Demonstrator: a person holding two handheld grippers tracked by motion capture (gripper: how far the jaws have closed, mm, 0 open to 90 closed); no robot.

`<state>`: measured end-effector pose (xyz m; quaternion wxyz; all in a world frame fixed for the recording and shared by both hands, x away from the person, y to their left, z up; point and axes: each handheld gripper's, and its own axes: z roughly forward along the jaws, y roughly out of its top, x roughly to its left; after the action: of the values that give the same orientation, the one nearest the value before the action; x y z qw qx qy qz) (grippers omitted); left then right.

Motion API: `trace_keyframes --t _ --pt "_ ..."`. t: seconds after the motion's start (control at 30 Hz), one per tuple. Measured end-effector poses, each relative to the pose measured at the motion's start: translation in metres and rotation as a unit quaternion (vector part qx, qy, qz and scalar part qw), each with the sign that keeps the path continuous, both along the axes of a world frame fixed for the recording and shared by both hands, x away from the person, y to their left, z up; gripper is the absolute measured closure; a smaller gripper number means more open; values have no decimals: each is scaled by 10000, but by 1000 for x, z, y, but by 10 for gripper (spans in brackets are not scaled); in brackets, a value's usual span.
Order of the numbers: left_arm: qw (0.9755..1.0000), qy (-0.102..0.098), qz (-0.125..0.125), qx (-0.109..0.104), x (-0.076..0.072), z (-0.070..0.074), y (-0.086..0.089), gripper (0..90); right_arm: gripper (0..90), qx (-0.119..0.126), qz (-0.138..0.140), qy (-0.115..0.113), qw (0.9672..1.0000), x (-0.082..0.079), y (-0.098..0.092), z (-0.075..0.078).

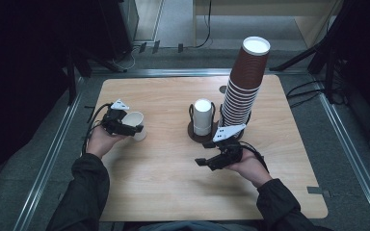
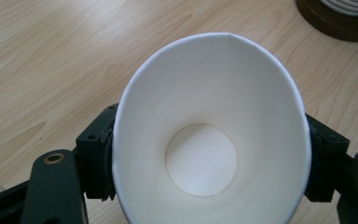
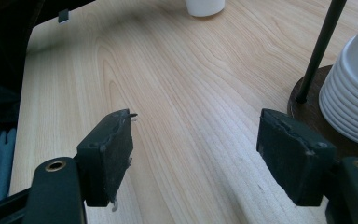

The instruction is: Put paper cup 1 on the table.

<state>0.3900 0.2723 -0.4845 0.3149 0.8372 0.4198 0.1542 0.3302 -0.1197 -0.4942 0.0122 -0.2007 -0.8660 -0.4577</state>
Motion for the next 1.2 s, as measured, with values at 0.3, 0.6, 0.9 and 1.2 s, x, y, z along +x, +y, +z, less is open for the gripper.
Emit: trace_keyframes --t 0.3,0.6,0.9,1.2 --pt "9999 98 60 -42 2 -2 0 179 268 0 -23 6 10000 0 -1 1" --pt "9998 166 54 -75 2 2 -5 8 269 39 -19 -6 10000 1 -2 1" --pt "9995 191 -16 -255 -2 17 -2 3 261 83 -4 9 10000 1 -3 2" --pt "9995 252 -88 -174 -9 32 -4 3 191 128 184 -38 9997 -1 -2 7"
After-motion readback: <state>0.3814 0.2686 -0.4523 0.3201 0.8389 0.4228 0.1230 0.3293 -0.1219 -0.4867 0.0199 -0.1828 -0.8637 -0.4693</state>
